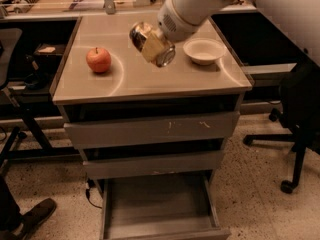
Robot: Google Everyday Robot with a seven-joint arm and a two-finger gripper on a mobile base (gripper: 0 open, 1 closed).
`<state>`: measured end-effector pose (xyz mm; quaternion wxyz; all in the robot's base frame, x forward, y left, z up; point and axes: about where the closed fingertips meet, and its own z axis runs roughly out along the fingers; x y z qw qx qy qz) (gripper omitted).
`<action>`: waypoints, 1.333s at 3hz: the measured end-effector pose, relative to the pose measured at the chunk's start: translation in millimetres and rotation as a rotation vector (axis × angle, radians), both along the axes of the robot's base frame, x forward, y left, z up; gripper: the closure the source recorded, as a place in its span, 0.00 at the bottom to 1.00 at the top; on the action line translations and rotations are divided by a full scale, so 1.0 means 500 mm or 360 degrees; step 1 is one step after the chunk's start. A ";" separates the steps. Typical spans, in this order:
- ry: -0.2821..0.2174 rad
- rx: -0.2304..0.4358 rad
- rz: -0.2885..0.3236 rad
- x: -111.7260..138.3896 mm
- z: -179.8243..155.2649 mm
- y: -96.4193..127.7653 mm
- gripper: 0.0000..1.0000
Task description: Place orange can into bottom drawer
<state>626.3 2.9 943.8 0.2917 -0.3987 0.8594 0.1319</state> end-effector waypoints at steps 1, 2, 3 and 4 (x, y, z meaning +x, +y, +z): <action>0.0040 -0.0028 0.0008 -0.009 -0.030 0.000 1.00; 0.0029 -0.0029 -0.0017 -0.051 -0.010 -0.005 1.00; 0.0101 0.0024 -0.0085 -0.135 -0.035 0.003 1.00; 0.0247 0.0079 -0.0132 -0.205 -0.116 0.015 1.00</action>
Offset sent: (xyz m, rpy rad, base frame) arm -0.0578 -0.0094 -0.0024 -0.0353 0.0267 -0.0316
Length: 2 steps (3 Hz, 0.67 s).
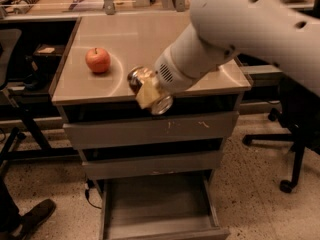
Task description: Place orange can into bottom drawer
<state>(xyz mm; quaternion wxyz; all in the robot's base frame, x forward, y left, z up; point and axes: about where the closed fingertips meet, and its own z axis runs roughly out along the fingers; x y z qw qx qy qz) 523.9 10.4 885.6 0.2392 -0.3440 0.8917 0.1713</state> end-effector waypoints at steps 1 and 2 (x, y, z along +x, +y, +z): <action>0.0226 0.0066 -0.0054 -0.061 -0.115 0.008 1.00; 0.0247 0.0059 -0.0050 -0.071 -0.126 0.008 1.00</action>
Offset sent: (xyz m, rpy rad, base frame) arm -0.0275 0.0035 -0.0512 0.0371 0.1262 -0.0305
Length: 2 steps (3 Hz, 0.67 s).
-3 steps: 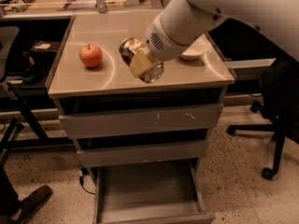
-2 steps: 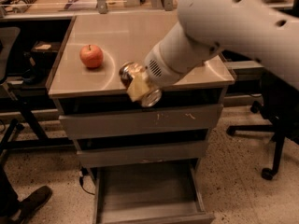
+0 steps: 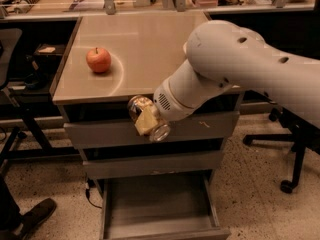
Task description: Place orange can into bottom drawer
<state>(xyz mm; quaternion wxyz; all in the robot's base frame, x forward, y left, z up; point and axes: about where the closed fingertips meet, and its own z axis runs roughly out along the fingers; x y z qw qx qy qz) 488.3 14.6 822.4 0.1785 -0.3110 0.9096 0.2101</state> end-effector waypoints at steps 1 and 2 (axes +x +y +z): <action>0.0000 0.0000 0.0000 0.000 0.000 0.000 1.00; 0.0107 0.0047 -0.0062 -0.030 -0.094 0.012 1.00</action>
Offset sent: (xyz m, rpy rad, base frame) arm -0.0580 0.0220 -0.1908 0.1250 0.2778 -0.1652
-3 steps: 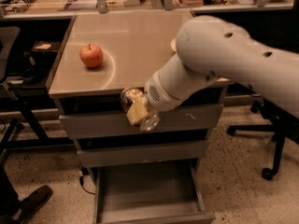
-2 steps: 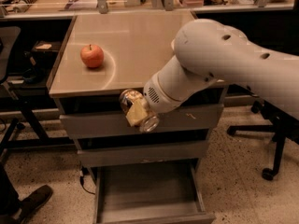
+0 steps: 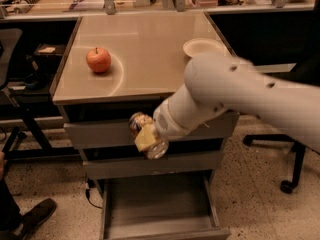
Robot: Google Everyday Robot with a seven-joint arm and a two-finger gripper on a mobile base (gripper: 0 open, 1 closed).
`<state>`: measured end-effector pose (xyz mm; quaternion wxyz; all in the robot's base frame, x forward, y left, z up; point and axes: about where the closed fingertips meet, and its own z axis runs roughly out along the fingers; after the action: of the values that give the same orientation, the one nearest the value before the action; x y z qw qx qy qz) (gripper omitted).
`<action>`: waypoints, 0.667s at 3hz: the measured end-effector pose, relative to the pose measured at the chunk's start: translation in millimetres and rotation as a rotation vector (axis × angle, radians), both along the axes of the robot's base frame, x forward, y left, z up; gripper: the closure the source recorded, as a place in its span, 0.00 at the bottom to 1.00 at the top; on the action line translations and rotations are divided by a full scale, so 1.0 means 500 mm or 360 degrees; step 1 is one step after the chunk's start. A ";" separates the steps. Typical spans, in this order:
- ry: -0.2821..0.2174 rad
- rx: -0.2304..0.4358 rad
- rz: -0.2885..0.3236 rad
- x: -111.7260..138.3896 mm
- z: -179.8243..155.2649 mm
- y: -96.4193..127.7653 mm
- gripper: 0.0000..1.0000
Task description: Place orange can into bottom drawer
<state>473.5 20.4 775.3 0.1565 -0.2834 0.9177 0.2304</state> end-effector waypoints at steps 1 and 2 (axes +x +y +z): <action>0.0182 0.0054 -0.0099 -0.034 -0.183 0.018 1.00; 0.0366 0.0108 -0.0207 -0.062 -0.340 0.027 1.00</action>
Offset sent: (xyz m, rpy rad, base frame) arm -0.0470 0.0161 -0.2481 0.0978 0.3562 -0.2075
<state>442.6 33.8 605.1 0.0745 -0.1895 0.9377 0.2815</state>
